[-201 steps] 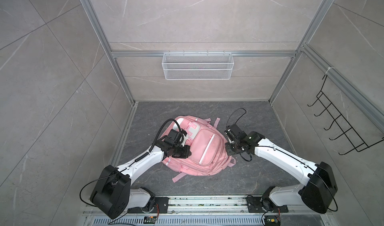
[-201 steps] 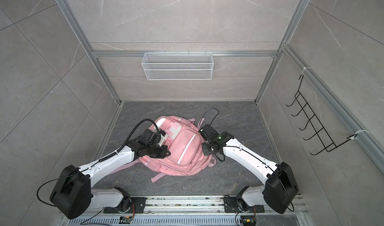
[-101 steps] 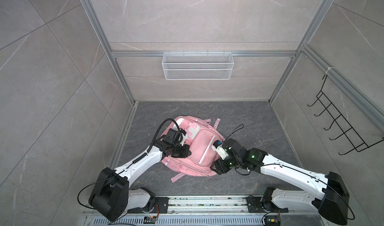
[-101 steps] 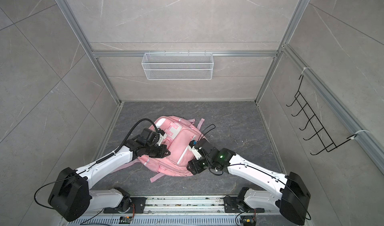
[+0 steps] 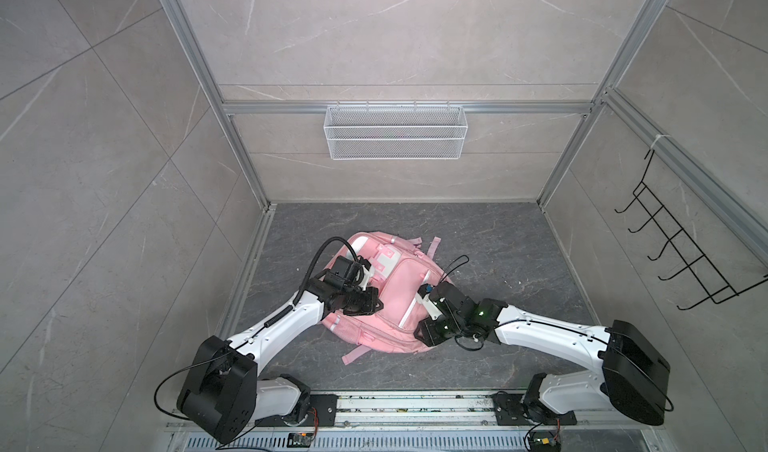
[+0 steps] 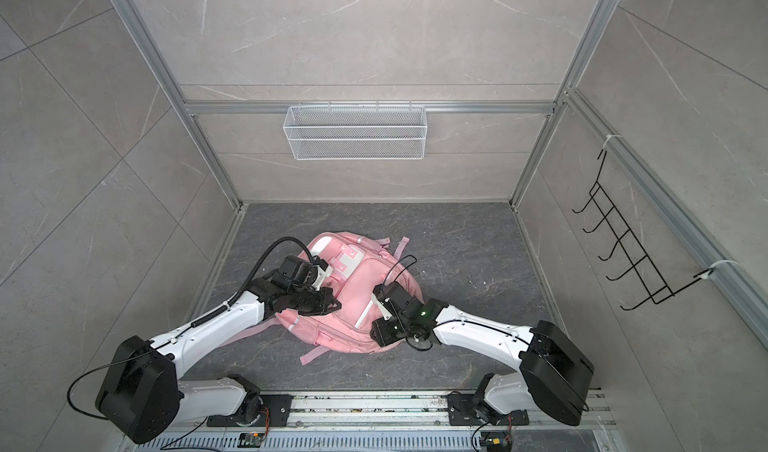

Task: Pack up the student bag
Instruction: 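Drag the zipper pull along the opening with the right gripper to close it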

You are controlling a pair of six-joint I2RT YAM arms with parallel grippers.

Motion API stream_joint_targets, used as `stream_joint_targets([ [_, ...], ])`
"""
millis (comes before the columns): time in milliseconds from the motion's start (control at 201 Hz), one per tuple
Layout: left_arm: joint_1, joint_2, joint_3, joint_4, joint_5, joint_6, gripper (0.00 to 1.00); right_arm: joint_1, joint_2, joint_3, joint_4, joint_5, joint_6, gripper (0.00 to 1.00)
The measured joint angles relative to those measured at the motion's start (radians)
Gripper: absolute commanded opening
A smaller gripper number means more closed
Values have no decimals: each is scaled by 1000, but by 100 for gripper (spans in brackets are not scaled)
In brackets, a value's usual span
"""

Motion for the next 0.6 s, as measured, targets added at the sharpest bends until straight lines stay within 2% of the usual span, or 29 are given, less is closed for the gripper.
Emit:
stream_joint_targets([
  [130,0,0,-1,4,2,-11,0,6,23,0,11,12,0,35],
  [478,3,0,-1,17,19,-36,0,18,-6,0,-19,113,-5,0],
  [603,15,0,-1,24,41,-39,0,18,-71,-1,-55,159,-8,0],
])
